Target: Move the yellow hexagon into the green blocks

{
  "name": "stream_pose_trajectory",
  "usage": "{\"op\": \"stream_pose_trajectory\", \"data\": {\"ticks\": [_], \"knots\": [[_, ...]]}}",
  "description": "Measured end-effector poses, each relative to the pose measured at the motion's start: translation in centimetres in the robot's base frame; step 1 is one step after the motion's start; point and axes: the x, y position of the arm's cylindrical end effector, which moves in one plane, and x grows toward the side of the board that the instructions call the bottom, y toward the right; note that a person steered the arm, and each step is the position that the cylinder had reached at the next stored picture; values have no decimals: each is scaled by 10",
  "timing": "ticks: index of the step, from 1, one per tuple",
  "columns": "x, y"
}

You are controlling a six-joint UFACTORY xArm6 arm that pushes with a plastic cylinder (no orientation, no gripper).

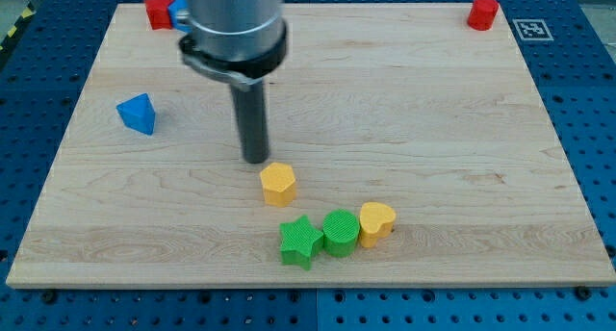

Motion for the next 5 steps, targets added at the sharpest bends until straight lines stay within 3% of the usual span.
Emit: {"op": "stream_pose_trajectory", "data": {"ticks": [2,5], "knots": [[46,23],[28,44]]}}
